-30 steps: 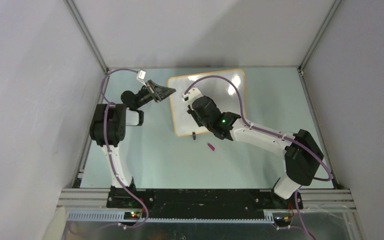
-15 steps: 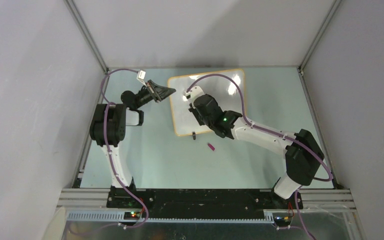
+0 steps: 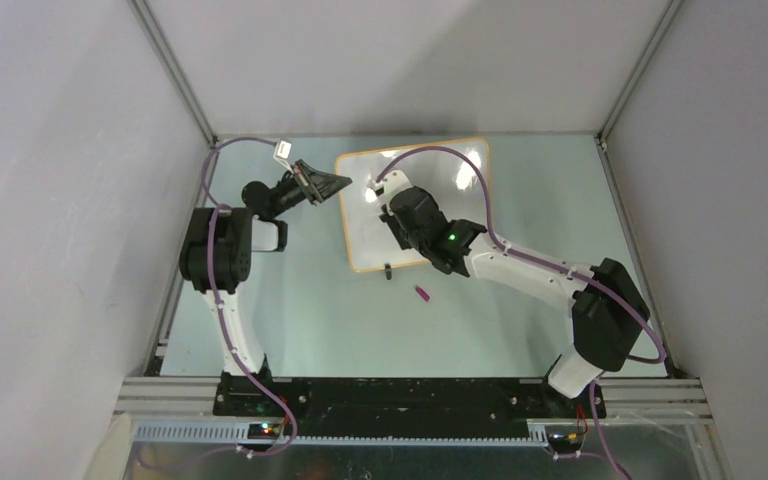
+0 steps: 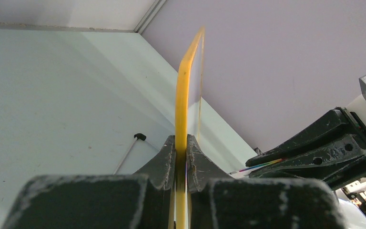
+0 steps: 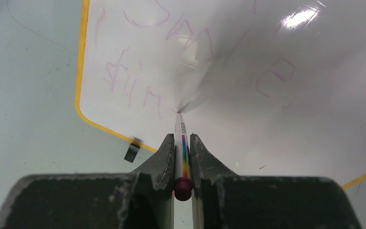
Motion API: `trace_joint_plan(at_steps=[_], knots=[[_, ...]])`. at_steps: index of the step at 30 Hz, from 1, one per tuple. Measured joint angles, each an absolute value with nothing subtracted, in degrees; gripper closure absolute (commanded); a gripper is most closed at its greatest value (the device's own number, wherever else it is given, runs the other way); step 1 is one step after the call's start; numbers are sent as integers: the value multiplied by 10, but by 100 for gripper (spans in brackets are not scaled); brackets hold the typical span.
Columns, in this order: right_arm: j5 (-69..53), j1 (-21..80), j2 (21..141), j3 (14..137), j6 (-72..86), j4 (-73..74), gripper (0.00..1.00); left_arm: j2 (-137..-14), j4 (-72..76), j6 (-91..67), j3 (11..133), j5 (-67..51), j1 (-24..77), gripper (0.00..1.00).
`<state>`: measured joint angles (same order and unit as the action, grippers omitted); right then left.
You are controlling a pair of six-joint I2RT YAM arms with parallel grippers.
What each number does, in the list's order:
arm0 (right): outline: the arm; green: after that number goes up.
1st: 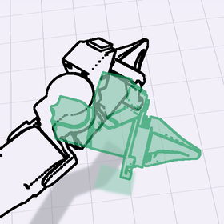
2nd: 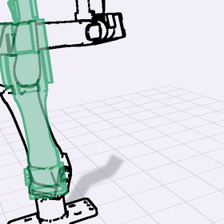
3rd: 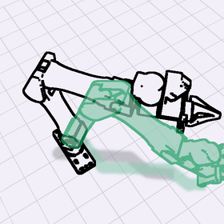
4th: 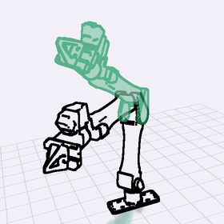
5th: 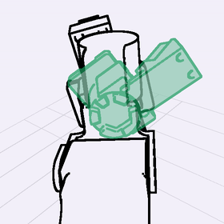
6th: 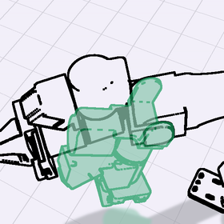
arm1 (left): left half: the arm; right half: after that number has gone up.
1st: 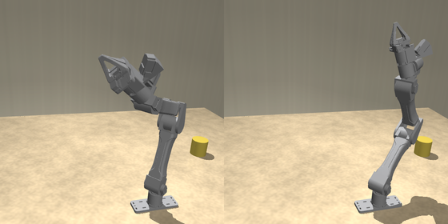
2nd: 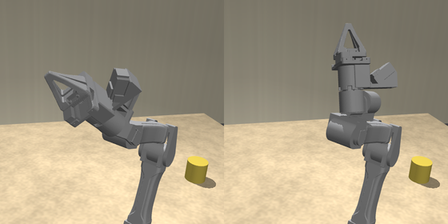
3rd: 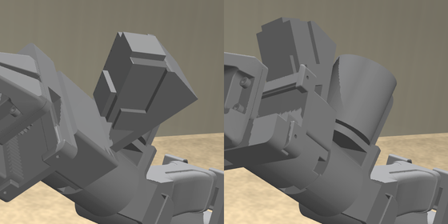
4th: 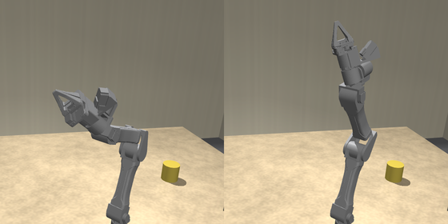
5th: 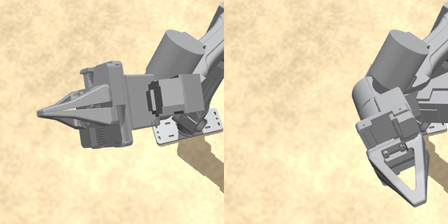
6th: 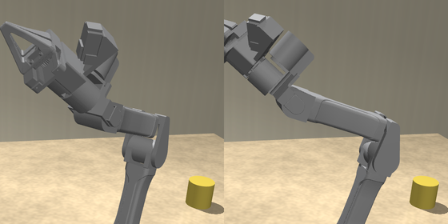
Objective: Write a sentence on the whiteboard
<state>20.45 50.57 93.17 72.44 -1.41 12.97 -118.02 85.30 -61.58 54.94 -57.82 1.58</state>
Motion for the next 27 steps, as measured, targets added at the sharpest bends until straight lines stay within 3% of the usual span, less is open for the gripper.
trace_joint_plan(at_steps=[27], knots=[[197,499,934,742,-20,136,100,-1180,853,-616,549,-578,16,100]])
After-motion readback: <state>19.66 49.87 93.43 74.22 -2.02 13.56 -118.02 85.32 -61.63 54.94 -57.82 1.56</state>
